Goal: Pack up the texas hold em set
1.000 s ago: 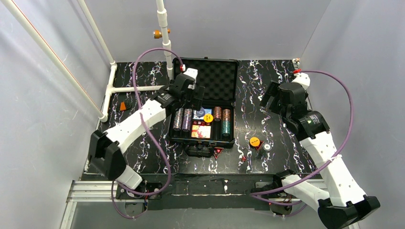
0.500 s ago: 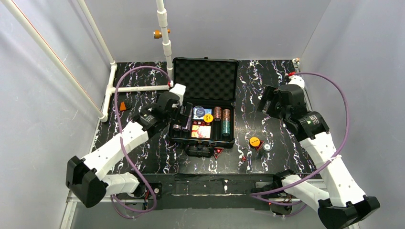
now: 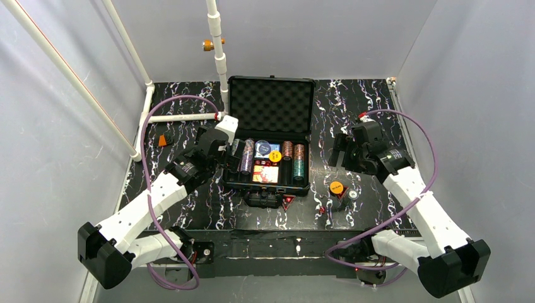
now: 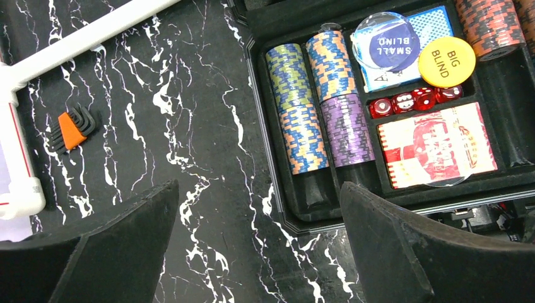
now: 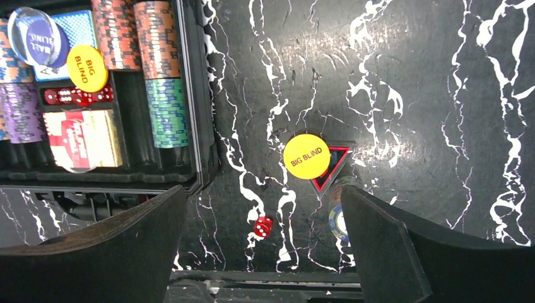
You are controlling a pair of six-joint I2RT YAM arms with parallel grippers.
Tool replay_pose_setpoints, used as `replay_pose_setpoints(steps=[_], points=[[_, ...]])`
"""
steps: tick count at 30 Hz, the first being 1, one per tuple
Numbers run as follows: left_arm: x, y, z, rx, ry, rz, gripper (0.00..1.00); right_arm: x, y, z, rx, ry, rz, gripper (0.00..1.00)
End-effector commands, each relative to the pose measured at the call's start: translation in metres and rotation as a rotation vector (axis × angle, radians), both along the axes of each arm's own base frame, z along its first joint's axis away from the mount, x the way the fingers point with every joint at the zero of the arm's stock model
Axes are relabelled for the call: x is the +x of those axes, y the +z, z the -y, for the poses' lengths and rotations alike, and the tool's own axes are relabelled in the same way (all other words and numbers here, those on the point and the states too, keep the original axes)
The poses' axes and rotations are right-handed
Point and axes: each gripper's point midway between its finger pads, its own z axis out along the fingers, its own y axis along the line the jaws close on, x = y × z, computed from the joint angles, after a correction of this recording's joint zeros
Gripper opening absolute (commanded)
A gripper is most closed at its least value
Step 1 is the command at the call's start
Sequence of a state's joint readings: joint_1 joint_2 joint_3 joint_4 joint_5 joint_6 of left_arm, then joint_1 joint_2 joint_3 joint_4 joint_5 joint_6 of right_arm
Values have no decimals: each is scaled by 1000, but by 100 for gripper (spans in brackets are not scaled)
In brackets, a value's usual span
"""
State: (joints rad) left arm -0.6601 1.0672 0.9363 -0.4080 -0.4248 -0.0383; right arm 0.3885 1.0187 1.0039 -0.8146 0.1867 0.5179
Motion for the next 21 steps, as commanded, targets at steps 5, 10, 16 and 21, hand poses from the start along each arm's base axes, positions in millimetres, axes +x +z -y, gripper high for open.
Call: replay_pose_setpoints(steps=[5,10,16,21], points=[[-2,7,-6,47,1,29,99,-8,-34,-7,11,21,-86,100],[-7,9,0,43,-54,33,99,-8,-49,-10,18,14,-127,100],[-14,10,13,15,-140,24,99,-6,-50,-28,80,97,-121,100],[-16,9,15,23,-154,23,99,-15,-54,-51,156,226,-137,100]])
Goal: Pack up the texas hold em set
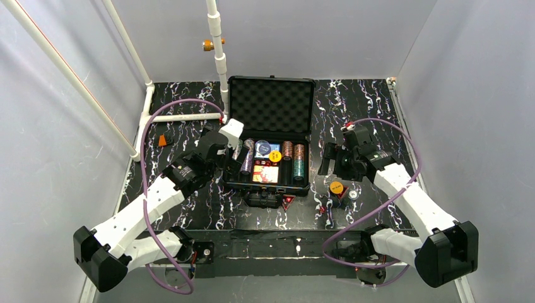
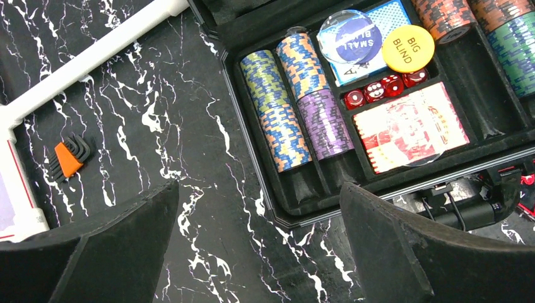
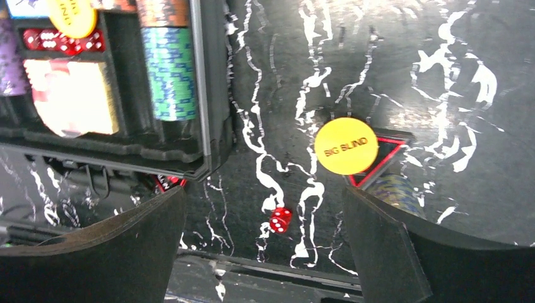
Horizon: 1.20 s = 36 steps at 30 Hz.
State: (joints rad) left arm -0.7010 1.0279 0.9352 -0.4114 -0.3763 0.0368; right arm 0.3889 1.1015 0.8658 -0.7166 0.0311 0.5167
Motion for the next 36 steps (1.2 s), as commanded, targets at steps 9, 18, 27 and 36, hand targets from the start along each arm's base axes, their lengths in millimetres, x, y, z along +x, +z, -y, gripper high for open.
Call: replay_pose_setpoints(steps=[9,18,27,36], points=[[-5,-2,3,20,-42,-5,99,-21,-5,-60,87,232,44,89],[-5,-5,2,40,-33,-5,99,-8,-18,-71,20,234,66,71],[-4,-7,0,57,-26,-6,99,-4,-35,-74,3,174,32,70],[-2,-10,0,70,-24,-13,99,2,-53,-71,-42,133,11,60]])
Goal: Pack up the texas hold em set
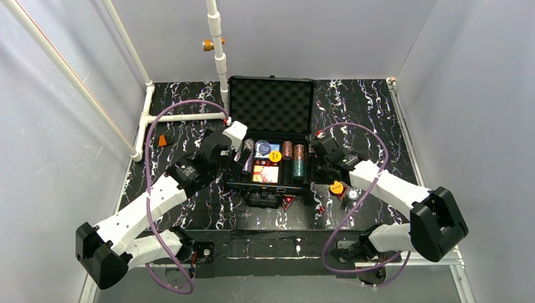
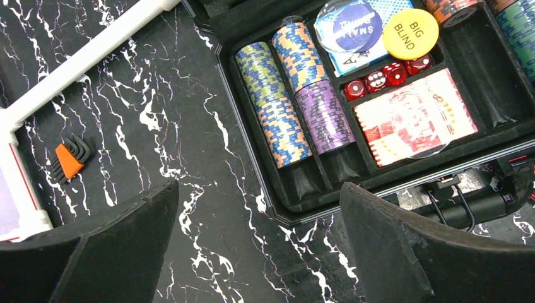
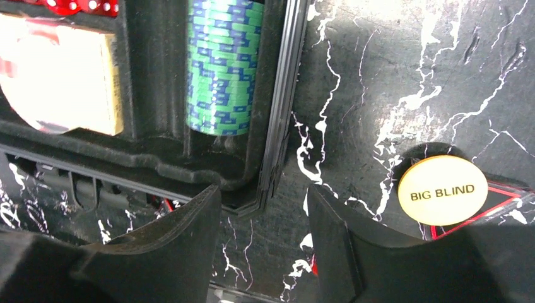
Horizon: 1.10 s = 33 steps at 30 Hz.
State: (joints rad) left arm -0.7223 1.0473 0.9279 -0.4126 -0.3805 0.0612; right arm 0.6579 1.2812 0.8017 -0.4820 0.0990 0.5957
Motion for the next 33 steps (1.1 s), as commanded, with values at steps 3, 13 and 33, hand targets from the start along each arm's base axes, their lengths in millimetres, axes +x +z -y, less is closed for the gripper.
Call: replay_pose_setpoints(steps=[3,13,33], points=[[0,-4,-4,35,7,0,99,9,-16,1,-40,-35,6,55],[1,-9,-3,52,5,-13,99,32,-16,4,-114,-32,69,21],[0,-15,-1,75,-2,-23,99,100,8,12,-161,-44,168,10]])
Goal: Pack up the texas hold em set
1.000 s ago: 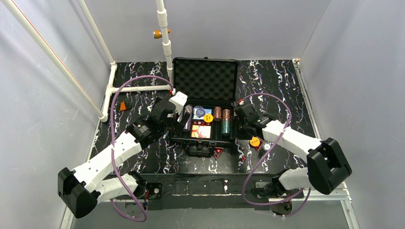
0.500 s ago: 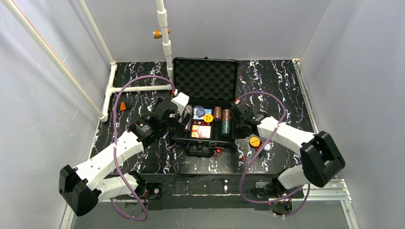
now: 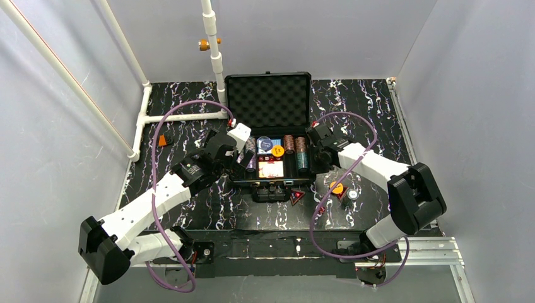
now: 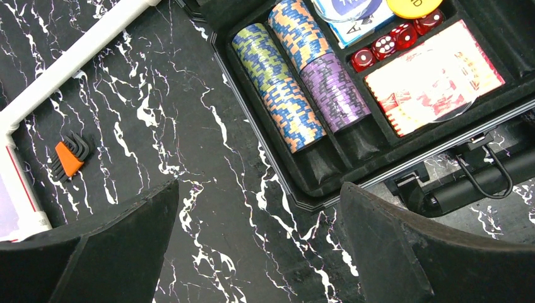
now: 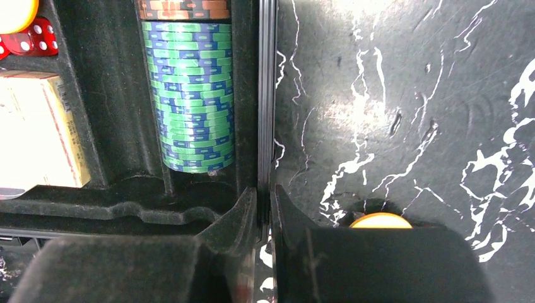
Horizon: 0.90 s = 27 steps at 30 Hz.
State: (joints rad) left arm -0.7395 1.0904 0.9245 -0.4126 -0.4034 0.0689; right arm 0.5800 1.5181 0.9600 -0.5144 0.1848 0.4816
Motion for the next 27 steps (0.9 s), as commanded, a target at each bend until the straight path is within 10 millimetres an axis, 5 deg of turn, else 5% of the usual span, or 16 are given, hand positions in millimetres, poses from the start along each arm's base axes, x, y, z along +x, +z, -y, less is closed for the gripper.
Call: replay_pose_setpoints(steps=[1,9,15,27], points=[[-2,-2,-3,27,0,1,99,50,29,-6,12,-4,189,13],[-2,-2,0,24,-10,-4,99,37,55,9,-13,17,227,59],[-2,-2,0,25,-12,-2,96,20,73,15,5,27,220,65],[-2,3,-1,25,-5,12,96,-58,80,-25,247,176,128,67]])
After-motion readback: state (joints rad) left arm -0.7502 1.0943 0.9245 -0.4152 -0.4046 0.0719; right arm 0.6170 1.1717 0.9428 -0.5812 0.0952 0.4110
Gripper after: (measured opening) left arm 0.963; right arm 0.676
